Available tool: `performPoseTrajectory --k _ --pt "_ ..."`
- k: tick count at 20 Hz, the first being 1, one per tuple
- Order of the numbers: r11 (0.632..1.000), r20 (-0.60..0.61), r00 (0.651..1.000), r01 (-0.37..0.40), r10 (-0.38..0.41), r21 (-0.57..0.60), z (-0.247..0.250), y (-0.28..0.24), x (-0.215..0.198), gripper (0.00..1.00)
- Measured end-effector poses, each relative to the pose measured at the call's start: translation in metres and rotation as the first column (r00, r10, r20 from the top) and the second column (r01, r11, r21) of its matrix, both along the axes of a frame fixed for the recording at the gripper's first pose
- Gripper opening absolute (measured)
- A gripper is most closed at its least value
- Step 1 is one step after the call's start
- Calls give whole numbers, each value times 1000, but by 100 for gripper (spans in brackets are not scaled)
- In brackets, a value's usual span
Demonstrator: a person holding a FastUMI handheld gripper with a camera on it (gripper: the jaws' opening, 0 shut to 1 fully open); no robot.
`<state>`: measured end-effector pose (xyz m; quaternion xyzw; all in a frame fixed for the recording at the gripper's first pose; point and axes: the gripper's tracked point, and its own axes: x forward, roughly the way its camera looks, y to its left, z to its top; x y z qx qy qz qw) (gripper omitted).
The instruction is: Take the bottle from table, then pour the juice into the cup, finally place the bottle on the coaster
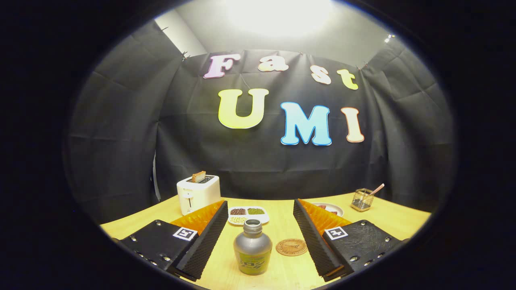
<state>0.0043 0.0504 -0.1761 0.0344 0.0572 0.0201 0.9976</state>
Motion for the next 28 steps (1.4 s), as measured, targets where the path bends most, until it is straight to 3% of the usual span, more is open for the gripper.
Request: performPoseTrajectory --k 8,17,20,22,28 --pt "1000 -58 998 -24 24 5 -67 13 6 99" --pt "999 -68 997 -42 41 -13 -100 25 19 99" --pt "999 -69 997 -30 29 -14 -102 20 24 93" --pt "1000 -68 997 -29 29 6 -102 19 23 81" --pt "998 -46 998 43 -40 55 -88 -4 16 79"
